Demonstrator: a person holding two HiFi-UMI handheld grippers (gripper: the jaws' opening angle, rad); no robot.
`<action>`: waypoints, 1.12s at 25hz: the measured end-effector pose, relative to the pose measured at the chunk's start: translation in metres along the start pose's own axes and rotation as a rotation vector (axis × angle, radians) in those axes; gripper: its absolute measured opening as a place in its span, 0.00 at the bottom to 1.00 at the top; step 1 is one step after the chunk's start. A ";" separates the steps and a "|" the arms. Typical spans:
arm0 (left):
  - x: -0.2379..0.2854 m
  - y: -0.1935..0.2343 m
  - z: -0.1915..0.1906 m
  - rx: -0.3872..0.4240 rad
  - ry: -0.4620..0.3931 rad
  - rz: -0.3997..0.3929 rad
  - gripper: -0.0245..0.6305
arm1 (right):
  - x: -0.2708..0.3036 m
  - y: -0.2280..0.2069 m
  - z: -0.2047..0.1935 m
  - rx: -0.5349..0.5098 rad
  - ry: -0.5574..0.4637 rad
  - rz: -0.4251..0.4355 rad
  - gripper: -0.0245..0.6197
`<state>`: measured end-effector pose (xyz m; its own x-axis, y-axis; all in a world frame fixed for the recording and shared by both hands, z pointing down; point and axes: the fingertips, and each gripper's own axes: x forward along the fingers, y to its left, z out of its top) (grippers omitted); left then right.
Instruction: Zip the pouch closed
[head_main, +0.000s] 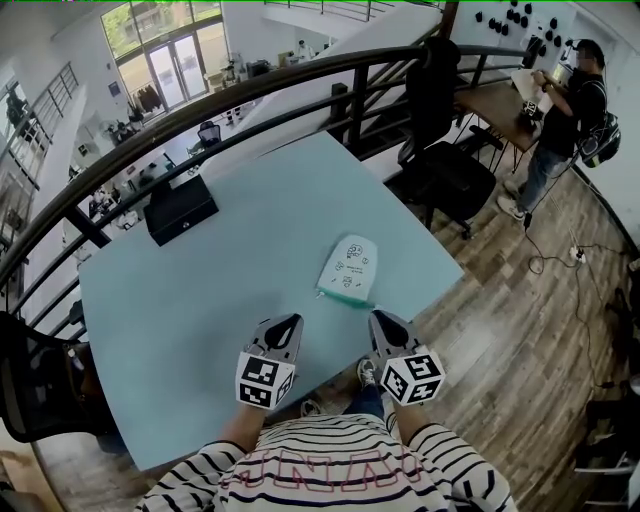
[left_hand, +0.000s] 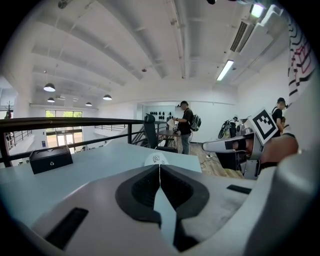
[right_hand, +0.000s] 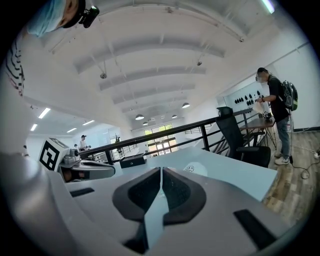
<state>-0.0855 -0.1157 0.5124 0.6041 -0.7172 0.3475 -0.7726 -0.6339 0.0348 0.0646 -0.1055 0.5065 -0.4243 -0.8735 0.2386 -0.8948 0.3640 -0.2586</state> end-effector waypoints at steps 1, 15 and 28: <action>-0.001 -0.001 0.001 -0.003 -0.004 -0.006 0.08 | -0.002 0.001 0.000 0.000 -0.003 -0.003 0.09; -0.018 -0.010 0.008 0.005 -0.051 -0.034 0.07 | -0.015 0.015 -0.009 -0.020 0.014 -0.033 0.08; -0.024 -0.010 0.006 0.022 -0.060 -0.040 0.07 | -0.018 0.013 -0.010 -0.058 0.025 -0.091 0.08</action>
<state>-0.0911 -0.0937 0.4976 0.6452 -0.7071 0.2893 -0.7439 -0.6678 0.0267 0.0595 -0.0817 0.5079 -0.3439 -0.8957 0.2818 -0.9359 0.3025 -0.1808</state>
